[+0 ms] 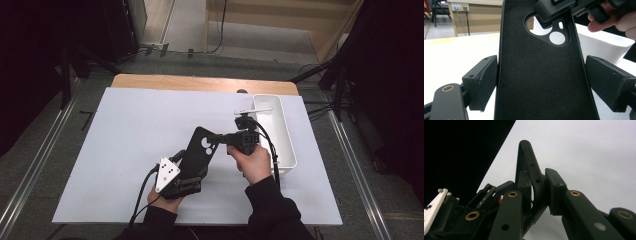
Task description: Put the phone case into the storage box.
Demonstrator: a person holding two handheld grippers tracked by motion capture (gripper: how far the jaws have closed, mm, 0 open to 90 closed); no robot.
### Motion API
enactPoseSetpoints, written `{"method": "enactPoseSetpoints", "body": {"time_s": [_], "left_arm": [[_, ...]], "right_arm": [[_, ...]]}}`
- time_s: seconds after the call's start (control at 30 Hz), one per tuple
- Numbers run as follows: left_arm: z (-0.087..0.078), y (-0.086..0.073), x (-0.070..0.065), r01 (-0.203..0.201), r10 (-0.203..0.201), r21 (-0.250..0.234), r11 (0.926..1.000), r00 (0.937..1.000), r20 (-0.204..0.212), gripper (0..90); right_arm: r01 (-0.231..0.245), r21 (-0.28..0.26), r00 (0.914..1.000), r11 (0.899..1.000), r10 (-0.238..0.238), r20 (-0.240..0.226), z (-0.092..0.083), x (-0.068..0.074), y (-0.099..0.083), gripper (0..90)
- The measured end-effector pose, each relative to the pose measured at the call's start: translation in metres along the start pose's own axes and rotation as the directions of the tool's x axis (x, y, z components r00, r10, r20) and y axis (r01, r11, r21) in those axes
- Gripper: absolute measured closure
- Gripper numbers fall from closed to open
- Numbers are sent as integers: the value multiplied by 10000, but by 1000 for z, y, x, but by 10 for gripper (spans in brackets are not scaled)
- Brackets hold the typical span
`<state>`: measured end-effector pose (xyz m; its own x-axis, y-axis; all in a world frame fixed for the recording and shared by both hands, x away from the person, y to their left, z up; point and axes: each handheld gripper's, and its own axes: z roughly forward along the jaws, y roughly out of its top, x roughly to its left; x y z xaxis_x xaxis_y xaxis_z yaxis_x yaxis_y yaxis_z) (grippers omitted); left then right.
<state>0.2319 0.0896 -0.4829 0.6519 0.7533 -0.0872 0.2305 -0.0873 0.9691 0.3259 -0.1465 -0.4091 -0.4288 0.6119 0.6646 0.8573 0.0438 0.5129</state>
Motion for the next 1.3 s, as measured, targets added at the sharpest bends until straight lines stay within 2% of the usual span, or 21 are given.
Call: {"method": "enactPoseSetpoints", "body": {"time_s": [0.13, 0.23, 0.27, 0.5, 0.6, 0.63, 0.67, 0.8, 0.87, 1.0, 1.1, 1.17, 1.2, 1.23, 1.27, 1.3], "left_arm": [[0, 0, 0, 11, -10, -86, 10000, 10000, 68, 135], [0, 1, 2, 156, -158, 111, 9998, 9997, 197, 131], [1, 2, 2, 313, -317, 149, 9994, 9991, 275, 131], [1, 5, -2, -11, 8, 244, 9997, 9999, 122, 121], [2, 6, -4, -9, 1, 301, 9995, 9997, 252, 112], [2, 6, -3, -9, -5, 427, 9991, 9994, 339, 111], [4, 8, -2, 142, -177, 656, 9977, 9985, 526, 111], [4, 10, 0, 143, -205, 956, 9953, 9977, 642, 111], [3, 12, 1, 206, -274, 910, 9956, 9969, 739, 111], [4, 15, 4, 255, -336, 1001, 9946, 9962, 806, 113], [5, 15, 7, 310, -426, 1247, 9917, 9949, 913, 113], [6, 15, 8, 369, -504, 1349, 9902, 9939, 981, 114], [7, 15, 9, 349, -501, 1446, 9889, 9935, 1027, 114], [8, 15, 10, 377, -550, 1596, 9865, 9929, 1055, 114], [8, 15, 10, 377, -550, 1596, 9865, 9929, 1055, 115], [9, 15, 10, 434, -626, 1720, 9841, 9922, 1075, 114]], "right_arm": [[-113, 38, 9999, 9999, 113, -17, 0, 0, 0, 744], [-106, 41, 9999, 9999, 106, -42, -1, 0, 0, 744], [-104, 47, 9999, 9999, 104, -43, -1, 0, 0, 744], [-21, 113, 10000, 9999, 21, 12, -5, 4, 1, 745], [68, 117, 10000, 9999, -69, 65, -6, 5, 2, 746], [105, 110, 9999, 9999, -106, 114, -6, 5, 2, 746], [133, 115, 9998, 9998, -134, 161, -6, 5, 2, 746], [175, 111, 9995, 9998, -178, 261, -6, 5, 2, 746], [396, 82, 9971, 9992, -400, 647, -8, 4, 2, 745], [532, -29, 9946, 9986, -527, 896, -11, 3, 2, 745], [677, -163, 9911, 9976, -653, 1158, -14, 2, 2, 745], [926, -239, 9831, 9954, -876, 1610, -18, 3, 2, 746], [926, -239, 9831, 9954, -876, 1610, -18, 3, 2, 746], [1206, -339, 9741, 9921, -1117, 1967, -20, 6, 1, 745], [1206, -339, 9741, 9921, -1117, 1967, -20, 6, 1, 745], [1341, -355, 9699, 9903, -1238, 2098, -22, 7, 1, 745]]}}
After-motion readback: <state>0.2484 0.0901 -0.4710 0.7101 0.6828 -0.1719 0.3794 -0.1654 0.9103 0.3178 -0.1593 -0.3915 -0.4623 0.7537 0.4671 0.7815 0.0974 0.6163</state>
